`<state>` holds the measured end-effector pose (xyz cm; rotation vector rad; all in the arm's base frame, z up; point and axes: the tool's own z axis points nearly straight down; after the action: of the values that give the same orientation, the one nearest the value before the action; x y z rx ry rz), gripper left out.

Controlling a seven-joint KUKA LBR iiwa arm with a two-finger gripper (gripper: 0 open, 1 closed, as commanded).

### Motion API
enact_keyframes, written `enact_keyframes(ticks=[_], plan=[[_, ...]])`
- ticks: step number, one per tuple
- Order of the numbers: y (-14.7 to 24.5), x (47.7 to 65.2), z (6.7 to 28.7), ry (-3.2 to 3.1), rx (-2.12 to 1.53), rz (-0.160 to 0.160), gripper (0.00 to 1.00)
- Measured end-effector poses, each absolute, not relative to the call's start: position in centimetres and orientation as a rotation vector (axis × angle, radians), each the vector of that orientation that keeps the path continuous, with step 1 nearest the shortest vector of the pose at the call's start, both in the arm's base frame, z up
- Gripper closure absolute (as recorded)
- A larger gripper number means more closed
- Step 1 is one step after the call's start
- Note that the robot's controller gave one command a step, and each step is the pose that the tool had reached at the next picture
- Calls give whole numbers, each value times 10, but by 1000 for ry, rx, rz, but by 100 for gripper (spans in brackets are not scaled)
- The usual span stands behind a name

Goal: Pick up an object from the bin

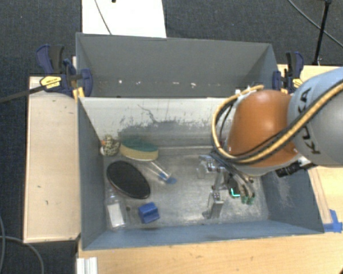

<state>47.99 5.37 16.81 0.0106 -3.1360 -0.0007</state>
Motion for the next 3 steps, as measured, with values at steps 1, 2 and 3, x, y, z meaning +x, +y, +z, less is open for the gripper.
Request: enact_keyframes(ticks=[1, 2, 3], plan=[[127, 512, 99, -3141, 38, -6, 0], [197, 522, 72, -3145, 18, -5, 0], [221, 535, 71, -3107, 502, -1, 0]])
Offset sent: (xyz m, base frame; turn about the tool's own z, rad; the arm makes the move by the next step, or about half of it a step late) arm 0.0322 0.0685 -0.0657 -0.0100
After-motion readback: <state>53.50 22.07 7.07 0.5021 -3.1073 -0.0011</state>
